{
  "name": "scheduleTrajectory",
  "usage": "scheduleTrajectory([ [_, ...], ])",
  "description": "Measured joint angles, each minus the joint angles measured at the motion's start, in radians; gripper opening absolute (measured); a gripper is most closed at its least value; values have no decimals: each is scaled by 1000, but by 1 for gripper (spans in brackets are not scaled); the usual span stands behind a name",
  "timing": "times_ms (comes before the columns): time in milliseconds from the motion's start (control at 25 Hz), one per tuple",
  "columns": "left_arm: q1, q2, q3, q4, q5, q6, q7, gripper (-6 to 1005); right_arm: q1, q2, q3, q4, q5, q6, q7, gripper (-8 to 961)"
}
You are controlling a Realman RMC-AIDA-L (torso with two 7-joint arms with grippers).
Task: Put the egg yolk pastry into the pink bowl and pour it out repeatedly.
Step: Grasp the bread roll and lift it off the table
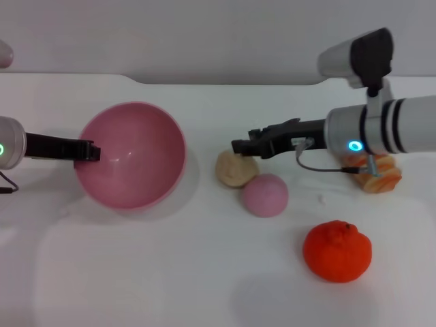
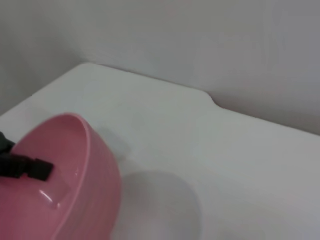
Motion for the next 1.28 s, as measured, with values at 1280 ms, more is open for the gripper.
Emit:
scheduleTrajectory([
  [1280, -13, -2, 0, -2, -9, -5, -4, 1, 6, -7, -194, 30, 97, 122, 14, 409],
])
